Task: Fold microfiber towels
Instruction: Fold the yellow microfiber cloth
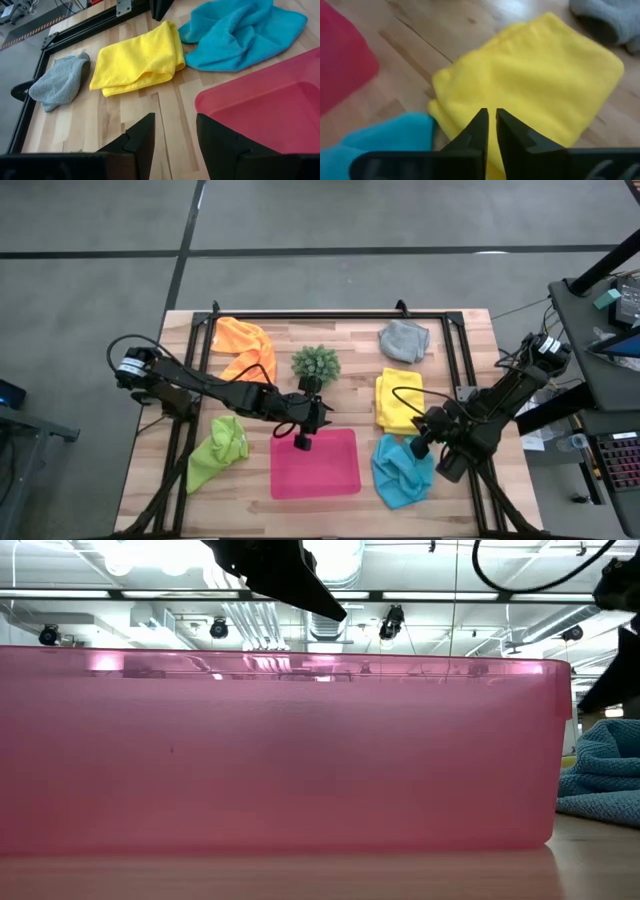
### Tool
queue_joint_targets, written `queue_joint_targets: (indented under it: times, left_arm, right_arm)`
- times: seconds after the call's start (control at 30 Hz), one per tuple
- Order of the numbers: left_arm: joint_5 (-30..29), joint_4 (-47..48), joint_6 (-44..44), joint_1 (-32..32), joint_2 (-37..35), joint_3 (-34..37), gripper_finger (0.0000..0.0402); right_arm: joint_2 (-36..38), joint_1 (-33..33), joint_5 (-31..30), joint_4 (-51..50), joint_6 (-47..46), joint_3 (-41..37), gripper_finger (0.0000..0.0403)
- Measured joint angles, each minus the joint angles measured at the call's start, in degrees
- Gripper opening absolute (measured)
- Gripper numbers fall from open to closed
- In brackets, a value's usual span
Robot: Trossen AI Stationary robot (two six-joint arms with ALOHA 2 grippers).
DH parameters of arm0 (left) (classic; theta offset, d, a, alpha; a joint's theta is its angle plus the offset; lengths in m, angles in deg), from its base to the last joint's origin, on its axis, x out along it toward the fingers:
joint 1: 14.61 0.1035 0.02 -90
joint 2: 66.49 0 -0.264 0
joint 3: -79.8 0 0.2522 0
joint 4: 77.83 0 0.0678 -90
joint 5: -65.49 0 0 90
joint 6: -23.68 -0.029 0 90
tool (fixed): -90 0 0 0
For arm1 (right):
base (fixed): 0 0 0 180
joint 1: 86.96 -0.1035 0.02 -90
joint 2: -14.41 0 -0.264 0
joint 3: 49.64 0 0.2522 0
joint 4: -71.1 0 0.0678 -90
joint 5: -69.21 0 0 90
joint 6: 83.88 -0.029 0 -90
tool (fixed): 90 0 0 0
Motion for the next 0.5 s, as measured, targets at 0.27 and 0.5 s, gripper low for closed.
queue_joint_targets:
  times: [0.27, 0.5]
  left_arm:
    - [-0.01, -0.17, -1.4, 0.63, 0.0, 0.0, 0.0129]
    - [-0.02, -0.24, -1.14, 0.83, 0.0, 0.0, 0.0129]
  right_arm:
    - [0.0, 0.05, 3.2, 0.12, -1.33, -1.03, 0.0009]
    - [0.0, 0.09, 6.82, 5.42, -1.83, -4.11, 0.0009]
